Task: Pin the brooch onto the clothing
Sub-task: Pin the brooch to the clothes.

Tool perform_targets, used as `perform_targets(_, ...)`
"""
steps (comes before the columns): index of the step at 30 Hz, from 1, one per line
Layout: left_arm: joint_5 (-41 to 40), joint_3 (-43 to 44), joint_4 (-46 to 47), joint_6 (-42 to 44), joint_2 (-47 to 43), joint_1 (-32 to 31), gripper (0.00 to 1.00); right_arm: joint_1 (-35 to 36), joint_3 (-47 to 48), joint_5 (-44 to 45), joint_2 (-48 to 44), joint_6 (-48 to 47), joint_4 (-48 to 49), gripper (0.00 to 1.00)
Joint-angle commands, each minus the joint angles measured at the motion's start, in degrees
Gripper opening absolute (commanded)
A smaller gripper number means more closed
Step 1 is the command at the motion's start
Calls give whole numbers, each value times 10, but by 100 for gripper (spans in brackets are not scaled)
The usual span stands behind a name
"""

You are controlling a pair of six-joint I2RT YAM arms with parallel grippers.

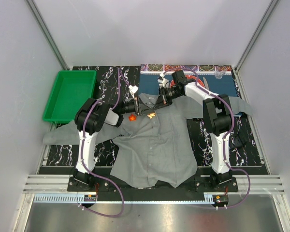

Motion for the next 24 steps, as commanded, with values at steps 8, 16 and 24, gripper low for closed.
perform_targets(8, -20, -19, 59, 16, -24, 20, 54, 0, 6, 2, -29, 0, -4, 0)
perform_targets(16, -10, -35, 46, 27, -39, 24, 53, -2, 15, 25, -15, 7, -5, 0)
perform_targets(24, -11, -44, 47, 24, -36, 24, 44, -1, 18, 35, -4, 8, -8, 1)
